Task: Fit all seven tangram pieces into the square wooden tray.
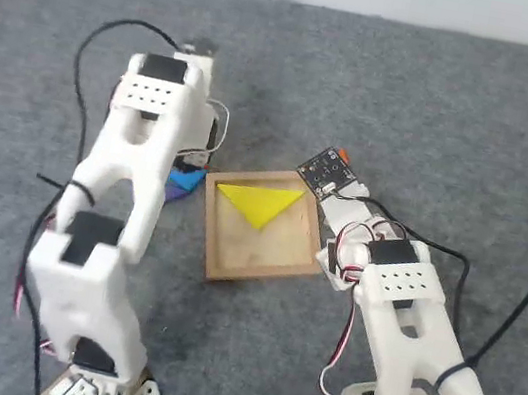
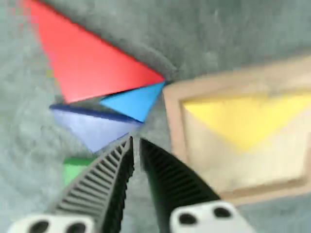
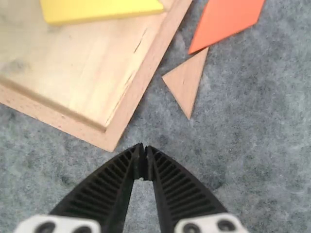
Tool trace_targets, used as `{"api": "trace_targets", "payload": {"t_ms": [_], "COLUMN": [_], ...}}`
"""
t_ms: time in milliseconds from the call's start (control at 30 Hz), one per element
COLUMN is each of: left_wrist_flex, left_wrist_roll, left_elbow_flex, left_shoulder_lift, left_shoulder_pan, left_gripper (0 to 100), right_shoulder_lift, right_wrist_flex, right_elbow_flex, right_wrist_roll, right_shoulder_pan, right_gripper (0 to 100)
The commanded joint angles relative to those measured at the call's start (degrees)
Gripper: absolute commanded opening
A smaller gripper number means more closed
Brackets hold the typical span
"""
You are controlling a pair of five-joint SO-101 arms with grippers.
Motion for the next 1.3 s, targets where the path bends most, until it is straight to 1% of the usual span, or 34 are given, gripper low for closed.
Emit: {"api": "trace_targets", "payload": {"t_ms": [0, 100, 167, 233, 300, 400, 500, 733, 800, 967, 1167, 1267], "left_wrist_flex": [-3.8, -4.6, -4.7, -4.8, -4.8, -4.5, -3.3, 9.0, 11.3, 12.0, 12.1, 12.1], "left_wrist_roll": [17.4, 28.7, 32.6, 34.0, 34.7, 37.7, 41.1, 41.8, 41.8, 41.8, 41.2, 35.6], "left_elbow_flex": [1.9, 3.1, 3.0, 2.1, -0.1, -5.6, -11.8, -31.0, -35.7, -44.3, -45.1, -45.1], "left_shoulder_lift": [-6.3, -3.8, -1.1, 1.8, 5.4, 11.4, 17.7, 31.5, 35.9, 43.3, 43.1, 43.1], "left_shoulder_pan": [-6.1, -13.4, -15.7, -15.6, -14.2, -11.8, -10.9, -10.4, -10.5, -11.1, -12.7, -12.9], "left_gripper": [21, 29, 33, 35, 36, 36, 36, 36, 36, 36, 36, 35], "right_shoulder_lift": [-2.7, -2.7, -2.7, -2.7, -2.7, -2.7, -2.7, -2.7, -2.7, -2.7, -2.7, -2.7], "right_wrist_flex": [-1.0, -1.0, -1.0, -1.0, -1.0, -1.0, -1.0, -1.0, -1.0, -1.0, -1.0, -1.0], "right_elbow_flex": [-0.2, -0.2, -0.2, -0.2, -0.2, -0.2, -0.2, -0.2, -0.2, -0.2, -0.2, -0.2], "right_wrist_roll": [-0.2, -0.1, -0.1, -0.1, -0.1, 0.0, 0.0, 0.0, 0.0, 0.0, 0.0, 0.0], "right_shoulder_pan": [0.6, 0.6, 0.6, 0.6, 0.6, 0.6, 0.6, 0.6, 0.6, 0.6, 0.6, 0.6], "right_gripper": [0.9, 0.9, 0.9, 0.9, 0.9, 0.9, 0.9, 0.9, 0.9, 0.9, 0.9, 0.9]}}
